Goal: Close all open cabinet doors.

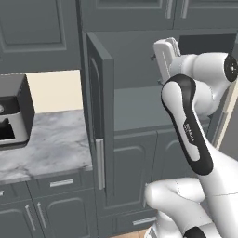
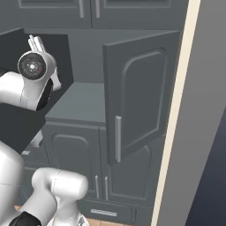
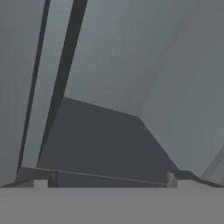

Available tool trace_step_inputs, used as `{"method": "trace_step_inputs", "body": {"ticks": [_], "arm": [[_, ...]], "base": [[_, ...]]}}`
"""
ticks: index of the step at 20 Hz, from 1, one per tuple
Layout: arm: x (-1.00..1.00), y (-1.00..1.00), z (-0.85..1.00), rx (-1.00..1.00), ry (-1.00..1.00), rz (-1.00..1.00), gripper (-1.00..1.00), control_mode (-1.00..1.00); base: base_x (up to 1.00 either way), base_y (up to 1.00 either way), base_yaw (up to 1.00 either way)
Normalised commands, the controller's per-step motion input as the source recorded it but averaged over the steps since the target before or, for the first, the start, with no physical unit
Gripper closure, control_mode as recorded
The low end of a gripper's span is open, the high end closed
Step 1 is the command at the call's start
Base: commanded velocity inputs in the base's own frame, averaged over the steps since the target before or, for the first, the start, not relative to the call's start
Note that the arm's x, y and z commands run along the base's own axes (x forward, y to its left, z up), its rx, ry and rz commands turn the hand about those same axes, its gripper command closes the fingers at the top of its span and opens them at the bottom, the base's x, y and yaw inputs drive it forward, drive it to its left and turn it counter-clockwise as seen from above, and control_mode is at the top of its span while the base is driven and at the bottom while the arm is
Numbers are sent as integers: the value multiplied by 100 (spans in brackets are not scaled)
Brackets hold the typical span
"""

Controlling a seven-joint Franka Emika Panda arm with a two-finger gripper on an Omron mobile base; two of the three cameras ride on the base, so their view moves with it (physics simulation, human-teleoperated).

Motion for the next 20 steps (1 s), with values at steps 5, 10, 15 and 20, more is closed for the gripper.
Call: {"method": "trace_step_inputs", "body": {"ticks": [5, 10, 15, 20], "arm": [[0, 0, 0, 0, 0, 0, -100, 100], [0, 0, 0, 0, 0, 0, -100, 100], [0, 0, 0, 0, 0, 0, -100, 100], [0, 0, 0, 0, 0, 0, -100, 100]], "base": [[17, -5, 2], [0, 0, 0], [0, 0, 0], [0, 0, 0]]}}
